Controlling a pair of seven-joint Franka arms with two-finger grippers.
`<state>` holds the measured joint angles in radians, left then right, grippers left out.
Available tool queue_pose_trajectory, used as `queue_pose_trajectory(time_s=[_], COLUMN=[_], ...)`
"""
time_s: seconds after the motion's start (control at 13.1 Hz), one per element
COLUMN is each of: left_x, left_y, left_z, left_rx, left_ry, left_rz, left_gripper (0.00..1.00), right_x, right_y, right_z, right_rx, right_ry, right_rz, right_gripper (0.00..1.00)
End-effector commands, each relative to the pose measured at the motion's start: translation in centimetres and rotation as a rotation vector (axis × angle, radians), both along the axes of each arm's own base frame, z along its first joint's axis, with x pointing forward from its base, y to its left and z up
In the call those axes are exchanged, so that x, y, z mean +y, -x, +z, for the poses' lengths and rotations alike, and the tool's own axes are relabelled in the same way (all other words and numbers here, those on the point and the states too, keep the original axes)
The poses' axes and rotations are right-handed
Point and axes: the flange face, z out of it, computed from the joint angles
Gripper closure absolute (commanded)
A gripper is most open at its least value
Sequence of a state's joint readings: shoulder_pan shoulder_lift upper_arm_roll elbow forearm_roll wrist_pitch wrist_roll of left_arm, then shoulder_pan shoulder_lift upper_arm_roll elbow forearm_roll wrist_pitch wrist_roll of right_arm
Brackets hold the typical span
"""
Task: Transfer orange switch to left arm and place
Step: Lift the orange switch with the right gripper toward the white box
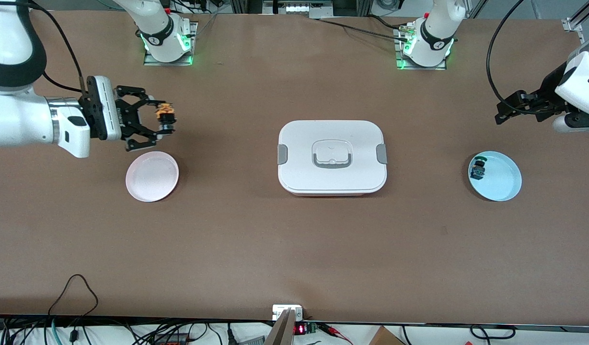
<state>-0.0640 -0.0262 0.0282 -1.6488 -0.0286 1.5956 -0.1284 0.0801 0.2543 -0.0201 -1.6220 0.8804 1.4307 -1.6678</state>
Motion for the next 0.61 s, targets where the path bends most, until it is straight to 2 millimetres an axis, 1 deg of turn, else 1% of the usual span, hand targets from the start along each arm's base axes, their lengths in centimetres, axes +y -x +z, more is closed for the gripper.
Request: queue_pose_trajectory(time_s=[0.0, 0.15, 0.23, 0.31, 0.38, 0.53], left_x=[-1.0, -1.0, -0.9, -1.1, -1.3, -2.9], left_y=[-0.2, -0.2, -0.2, 0.0, 0.4, 1.1], left_z=[1.3, 1.3, 1.3, 1.1, 0.5, -0.1], left_rx=[0.011, 0.012, 0.012, 0.032, 0.081, 0.156], left_ry=[-0.019, -0.018, -0.016, -0.016, -0.015, 0.092], left_rz=[-0.008, -0.008, -0.007, -0.012, -0.021, -0.036], left_gripper=[0.00, 0.00, 0.00, 0.00, 0.00, 0.00], right_x=[2.3, 4.9, 6.2, 8.1, 9.5, 14.1], right_y=[-0.7, -1.0, -1.3, -1.3, -1.4, -1.3], right_z=[-0.1, -0.3, -0.2, 0.2, 0.6, 1.2], right_rx=[-0.002, 0.000, -0.008, -0.020, -0.031, -0.060], right_ry=[-0.222, -0.348, -0.396, -0.421, -0.451, -0.497], right_rz=[-0.029, -0.039, -0.063, -0.080, -0.110, -0.191], right_gripper=[1.00, 1.00, 1.00, 1.00, 1.00, 1.00])
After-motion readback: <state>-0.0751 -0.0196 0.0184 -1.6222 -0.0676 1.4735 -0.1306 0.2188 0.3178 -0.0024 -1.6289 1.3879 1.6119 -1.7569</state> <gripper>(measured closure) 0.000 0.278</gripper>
